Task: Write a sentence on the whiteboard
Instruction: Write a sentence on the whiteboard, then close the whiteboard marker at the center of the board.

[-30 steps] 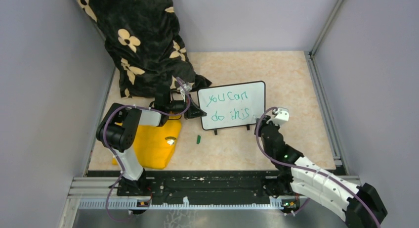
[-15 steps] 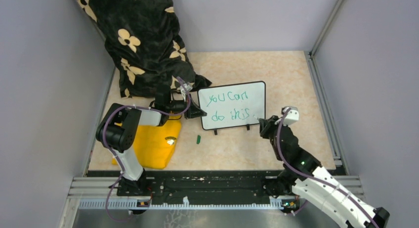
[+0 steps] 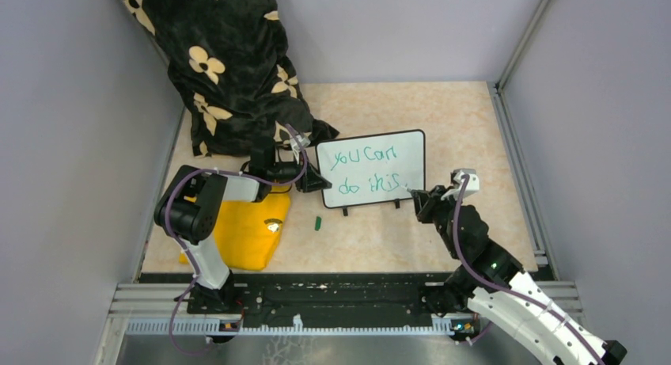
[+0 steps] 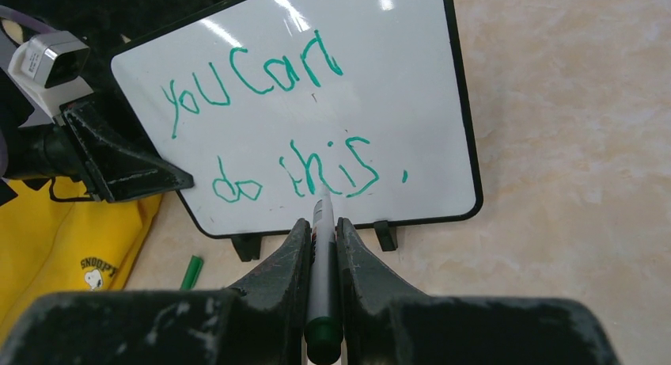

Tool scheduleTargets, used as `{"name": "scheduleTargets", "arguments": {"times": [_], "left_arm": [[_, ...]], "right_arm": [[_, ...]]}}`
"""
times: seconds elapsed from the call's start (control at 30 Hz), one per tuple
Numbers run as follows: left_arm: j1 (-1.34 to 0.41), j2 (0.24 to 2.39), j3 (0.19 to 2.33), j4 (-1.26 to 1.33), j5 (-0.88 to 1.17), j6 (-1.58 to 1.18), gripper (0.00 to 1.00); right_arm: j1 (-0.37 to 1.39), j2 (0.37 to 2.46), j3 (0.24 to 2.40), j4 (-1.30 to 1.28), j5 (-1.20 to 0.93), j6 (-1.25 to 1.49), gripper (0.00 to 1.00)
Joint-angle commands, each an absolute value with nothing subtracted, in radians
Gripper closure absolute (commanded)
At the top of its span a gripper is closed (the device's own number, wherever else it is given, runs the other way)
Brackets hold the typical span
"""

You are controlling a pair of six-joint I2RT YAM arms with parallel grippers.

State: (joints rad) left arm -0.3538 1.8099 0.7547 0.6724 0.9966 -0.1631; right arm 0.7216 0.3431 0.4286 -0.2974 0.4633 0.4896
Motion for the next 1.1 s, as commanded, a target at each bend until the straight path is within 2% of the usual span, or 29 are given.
{"name": "scheduleTargets", "arguments": {"times": [0.0,0.1,0.27,0.33,0.37,0.6,0.7,0.73,0.8,0.87,1.07], "left_arm": [[-0.359,1.803,0.738,0.63,0.94,-0.126,0.55],[-0.358,1.784,0.731,0.63,0.929,-0.126,0.47],[-0.357,1.732,0.714,0.627,0.891,-0.126,0.15],[-0.351,1.692,0.698,0.606,0.853,-0.121,0.09],[-0.345,1.663,0.686,0.592,0.834,-0.12,0.03],[-0.337,1.374,0.678,0.365,0.514,-0.128,0.01],[-0.332,1.268,0.667,0.294,0.221,-0.247,0.01],[-0.329,1.25,0.69,0.204,0.069,-0.295,0.01],[-0.322,1.235,0.759,0.042,-0.102,-0.365,0.01],[-0.325,1.223,0.808,-0.068,-0.151,-0.396,0.01],[-0.338,1.046,0.711,0.022,-0.104,-0.504,0.01]], "right_arm": [[0.709,0.347,0.482,-0.237,0.43,0.459,1.0],[0.71,0.346,0.48,-0.235,0.435,0.449,1.0],[0.71,0.344,0.483,-0.235,0.43,0.44,1.0],[0.71,0.344,0.487,-0.237,0.439,0.434,1.0],[0.71,0.342,0.491,-0.24,0.441,0.434,1.0],[0.71,0.3,0.476,-0.209,0.424,0.426,1.0],[0.709,0.297,0.469,-0.196,0.396,0.409,1.0],[0.71,0.297,0.465,-0.193,0.39,0.411,1.0],[0.709,0.301,0.459,-0.186,0.373,0.411,1.0],[0.709,0.311,0.464,-0.183,0.353,0.411,1.0],[0.709,0.354,0.504,-0.175,0.282,0.395,1.0]]}}
